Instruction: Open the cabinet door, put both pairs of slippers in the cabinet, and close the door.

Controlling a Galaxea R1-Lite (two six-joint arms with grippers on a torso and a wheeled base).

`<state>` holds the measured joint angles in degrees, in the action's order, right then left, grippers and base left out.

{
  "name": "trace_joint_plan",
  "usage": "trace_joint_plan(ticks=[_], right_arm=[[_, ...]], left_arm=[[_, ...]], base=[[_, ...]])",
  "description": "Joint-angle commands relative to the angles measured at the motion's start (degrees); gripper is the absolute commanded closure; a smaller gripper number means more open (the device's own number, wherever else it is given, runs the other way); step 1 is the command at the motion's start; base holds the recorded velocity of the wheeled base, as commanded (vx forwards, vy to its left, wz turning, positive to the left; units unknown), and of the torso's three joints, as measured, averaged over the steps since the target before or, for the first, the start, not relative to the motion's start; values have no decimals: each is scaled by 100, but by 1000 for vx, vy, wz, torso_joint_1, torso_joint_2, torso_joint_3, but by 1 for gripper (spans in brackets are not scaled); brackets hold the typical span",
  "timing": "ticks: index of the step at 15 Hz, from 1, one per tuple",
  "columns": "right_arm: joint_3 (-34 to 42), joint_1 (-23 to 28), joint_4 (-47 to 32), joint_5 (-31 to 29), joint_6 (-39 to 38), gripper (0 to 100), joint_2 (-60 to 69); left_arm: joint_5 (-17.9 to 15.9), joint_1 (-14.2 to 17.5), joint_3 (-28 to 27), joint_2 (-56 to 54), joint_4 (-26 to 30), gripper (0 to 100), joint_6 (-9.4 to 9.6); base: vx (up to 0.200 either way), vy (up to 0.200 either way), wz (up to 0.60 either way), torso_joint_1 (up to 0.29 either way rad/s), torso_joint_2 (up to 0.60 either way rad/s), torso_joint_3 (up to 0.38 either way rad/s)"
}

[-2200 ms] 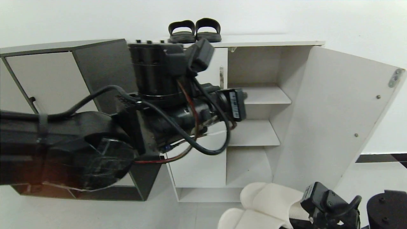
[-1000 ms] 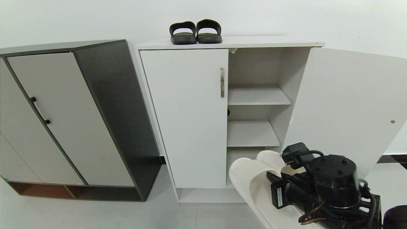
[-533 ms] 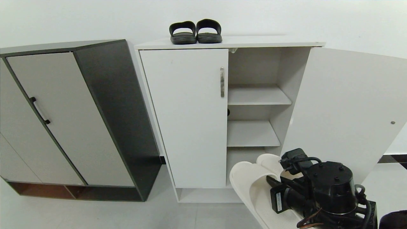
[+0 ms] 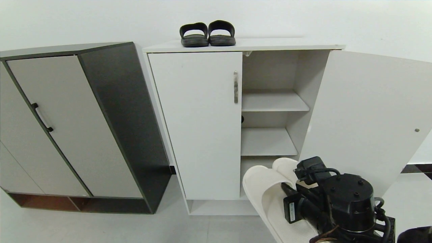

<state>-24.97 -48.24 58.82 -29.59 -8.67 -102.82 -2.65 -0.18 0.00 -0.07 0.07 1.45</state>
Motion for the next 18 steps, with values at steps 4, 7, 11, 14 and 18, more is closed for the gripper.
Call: trace_joint_plan(ticks=[4, 7, 11, 14, 18], right_arm=[[-1001, -388, -2, -1234, -118, 100, -881], [-1063, -406, -2, -1269, -144, 100, -1030], [-1344, -300, 24, -1269, -276, 100, -1592], [-1731, -28, 77, -1269, -302, 100, -1962], [-1933, 227, 95, -1269, -320, 100, -2252]], left_arm=[[10, 1, 0, 16, 1, 100, -13], [10, 1, 0, 16, 1, 100, -13], [10, 1, 0, 16, 1, 100, -13], [10, 1, 0, 16, 1, 100, -13], [1, 1, 0, 16, 1, 100, -13]], base=[[0, 0, 0, 0, 0, 0], [0, -133, 0, 5, 2, 3], [0, -200, 0, 7, 5, 4], [0, 0, 0, 0, 0, 0], [0, 0, 0, 0, 0, 0]])
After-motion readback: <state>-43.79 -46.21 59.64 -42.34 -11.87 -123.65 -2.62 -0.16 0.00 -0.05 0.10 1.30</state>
